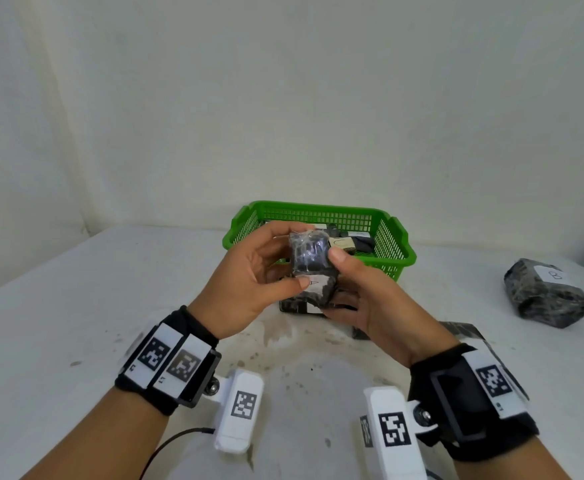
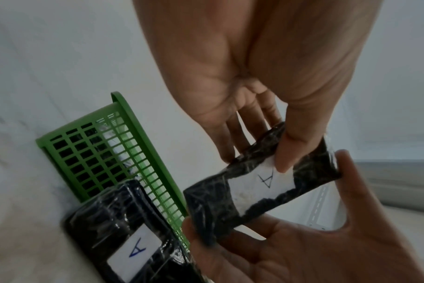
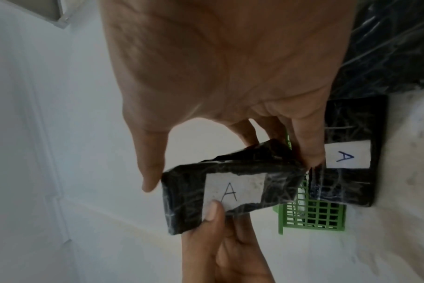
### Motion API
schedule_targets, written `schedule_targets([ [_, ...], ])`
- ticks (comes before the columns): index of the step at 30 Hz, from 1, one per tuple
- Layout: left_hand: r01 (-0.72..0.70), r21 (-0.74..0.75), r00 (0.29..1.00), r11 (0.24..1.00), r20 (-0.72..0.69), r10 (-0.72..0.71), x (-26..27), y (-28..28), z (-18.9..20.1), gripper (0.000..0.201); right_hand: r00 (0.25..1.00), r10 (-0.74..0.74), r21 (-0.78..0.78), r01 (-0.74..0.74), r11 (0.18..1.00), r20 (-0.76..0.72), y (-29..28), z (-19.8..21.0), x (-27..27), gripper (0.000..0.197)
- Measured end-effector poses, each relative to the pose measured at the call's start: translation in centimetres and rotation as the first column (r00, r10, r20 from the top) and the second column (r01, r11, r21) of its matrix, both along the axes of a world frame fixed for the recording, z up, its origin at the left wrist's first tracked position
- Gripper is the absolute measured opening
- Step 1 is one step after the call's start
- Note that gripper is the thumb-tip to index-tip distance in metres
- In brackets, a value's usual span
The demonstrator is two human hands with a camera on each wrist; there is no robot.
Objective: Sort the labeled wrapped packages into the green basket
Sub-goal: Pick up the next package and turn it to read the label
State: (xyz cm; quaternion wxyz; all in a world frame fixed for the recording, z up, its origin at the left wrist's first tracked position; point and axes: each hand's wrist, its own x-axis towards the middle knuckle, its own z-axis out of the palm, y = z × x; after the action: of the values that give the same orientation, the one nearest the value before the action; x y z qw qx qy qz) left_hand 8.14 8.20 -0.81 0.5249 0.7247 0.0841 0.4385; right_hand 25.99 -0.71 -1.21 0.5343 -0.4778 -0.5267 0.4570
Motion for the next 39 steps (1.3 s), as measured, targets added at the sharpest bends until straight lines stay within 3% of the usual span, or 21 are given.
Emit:
schedule_targets([
  [2,-0.008,0.039,1.0,0.999,-0.019,0.009,0.0,-0.1,0.0,0.055,1.0,-0.005,-0.007,0.005,1.0,0.021,0.3,-0.2,0.1,0.066],
  [5,-0.011,0.076,0.998,0.997,-0.055,0.015,-0.2,-0.2,0.3,0.057,1.0,-0.031,0.008,0.031,0.999,0.001,0.6,-0.4,0.3,0.071],
  [10,-0.003,-0.045,0.979,0.999,-0.204,-0.006,-0.7,-0.2,0.2,0.087,0.991,-0.135,0.075,0.134,0.988,0.009,1.2,-0.7,0.7,0.089],
  [14,0.035,-0.221,0.967,0.975,-0.241,-0.089,-0.2,-0.2,0.1,0.063,0.988,-0.146,0.094,0.141,0.986,0.052,1.5,-1.0,0.9,0.112],
  [18,0.011,-0.268,0.977,0.963,-0.203,-0.068,-0.1,0.3,0.0,0.069,0.994,-0.108,0.073,0.108,0.992,0.009,1.4,-1.0,0.6,0.105],
  [21,0.032,-0.236,0.972,0.971,-0.219,-0.085,-0.3,0.3,-0.2,0.068,0.992,-0.124,0.063,0.123,0.99,0.019,1.7,-1.1,0.3,0.116],
  [24,0.074,-0.246,0.968,0.966,-0.216,-0.129,-0.4,-0.1,-0.1,0.076,0.99,-0.142,0.096,0.142,0.985,-0.006,1.6,-1.0,0.4,0.102],
  [31,0.036,-0.253,0.979,0.967,-0.187,-0.085,-0.3,0.3,0.0,0.064,0.994,-0.107,0.086,0.104,0.991,0.038,1.5,-1.2,0.2,0.106],
  [35,0.087,-0.277,0.974,0.957,-0.177,-0.139,-0.5,0.0,0.2,0.071,0.992,-0.113,0.114,0.107,0.988,0.049,1.6,-1.2,0.2,0.095],
  [37,0.064,-0.28,0.977,0.958,-0.178,-0.117,-0.4,0.0,0.2,0.064,0.99,-0.126,0.121,0.118,0.986,0.063,1.6,-1.2,0.2,0.087],
  [39,0.041,-0.319,0.982,0.947,-0.159,-0.096,-0.4,0.1,0.2,0.063,0.989,-0.131,0.116,0.123,0.986,0.062,1.5,-1.2,0.3,0.09],
])
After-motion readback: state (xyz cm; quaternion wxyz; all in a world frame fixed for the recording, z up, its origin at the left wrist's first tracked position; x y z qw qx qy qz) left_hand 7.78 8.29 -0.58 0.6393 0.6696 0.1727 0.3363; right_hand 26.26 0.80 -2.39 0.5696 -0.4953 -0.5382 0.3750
